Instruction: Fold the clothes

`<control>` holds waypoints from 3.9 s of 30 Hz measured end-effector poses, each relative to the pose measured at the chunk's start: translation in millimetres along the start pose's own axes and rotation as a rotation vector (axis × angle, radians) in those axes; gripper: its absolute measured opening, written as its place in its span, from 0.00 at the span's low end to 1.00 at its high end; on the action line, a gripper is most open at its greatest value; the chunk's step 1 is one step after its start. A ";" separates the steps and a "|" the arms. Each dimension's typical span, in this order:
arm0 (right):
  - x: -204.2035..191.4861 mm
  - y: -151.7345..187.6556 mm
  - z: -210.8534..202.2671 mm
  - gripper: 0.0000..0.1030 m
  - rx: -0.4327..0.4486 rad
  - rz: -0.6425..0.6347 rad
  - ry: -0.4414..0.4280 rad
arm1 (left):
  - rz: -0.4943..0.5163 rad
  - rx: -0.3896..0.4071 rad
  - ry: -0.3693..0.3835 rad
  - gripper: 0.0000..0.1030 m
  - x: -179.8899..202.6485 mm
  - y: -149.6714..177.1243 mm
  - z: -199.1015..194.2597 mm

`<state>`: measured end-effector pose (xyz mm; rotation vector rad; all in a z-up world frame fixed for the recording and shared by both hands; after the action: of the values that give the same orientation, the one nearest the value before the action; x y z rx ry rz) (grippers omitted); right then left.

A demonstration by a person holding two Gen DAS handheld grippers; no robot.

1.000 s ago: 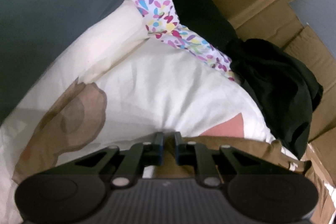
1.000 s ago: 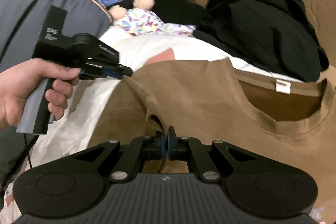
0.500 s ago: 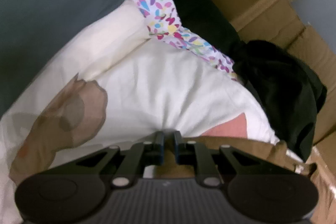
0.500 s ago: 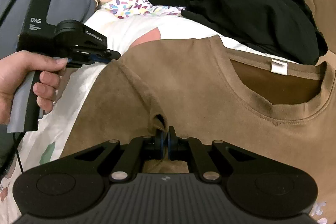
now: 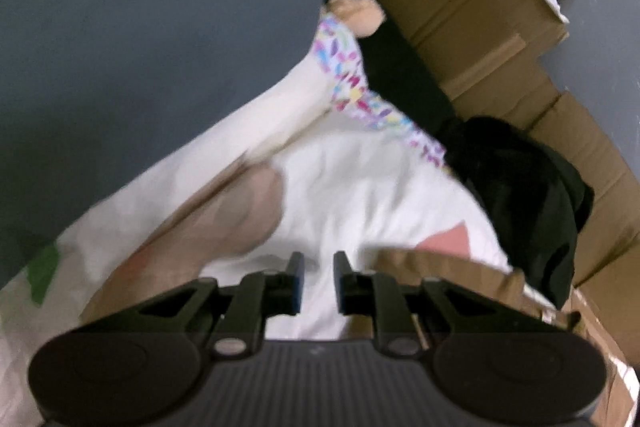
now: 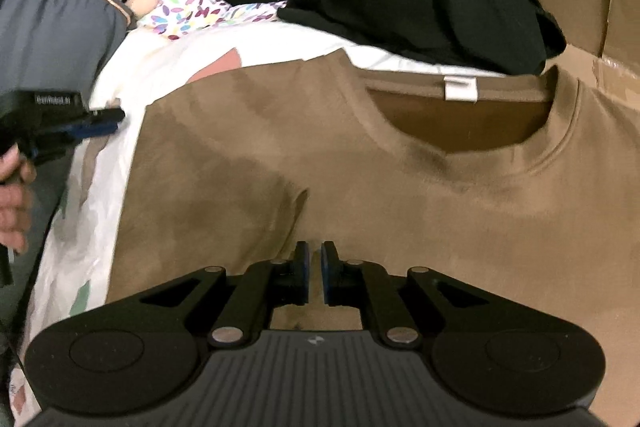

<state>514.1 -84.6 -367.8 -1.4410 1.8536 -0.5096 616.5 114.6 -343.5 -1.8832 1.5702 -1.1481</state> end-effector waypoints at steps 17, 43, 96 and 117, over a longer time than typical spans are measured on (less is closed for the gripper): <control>-70.7 37.8 -61.2 0.39 0.027 -0.077 -0.043 | 0.071 -0.061 0.113 0.17 -23.3 37.1 -89.6; -116.0 79.7 -23.1 0.26 -0.040 -0.327 0.034 | 0.265 -0.235 0.223 0.20 -27.3 138.5 -93.6; -126.6 71.1 -20.8 0.09 -0.031 -0.289 -0.017 | 0.226 -0.181 0.358 0.07 -8.3 111.2 -98.7; -100.4 71.5 -44.5 0.09 -0.066 -0.302 0.025 | 0.287 -0.238 0.293 0.06 -22.8 116.9 -107.9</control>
<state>445.1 26.4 -357.7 -1.7792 1.6931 -0.6180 460.1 124.2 -378.9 -1.6060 2.1417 -1.1893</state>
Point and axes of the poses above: each gripper's, at about its wrist camera, not at the fingertips, and z roughly the way its jaws point, x to its right, y to its underside, the point moved 7 cm from there along z, roughly the way its jaws point, and after that the axes turned 14 degrees about x, right-handed, at the moved point
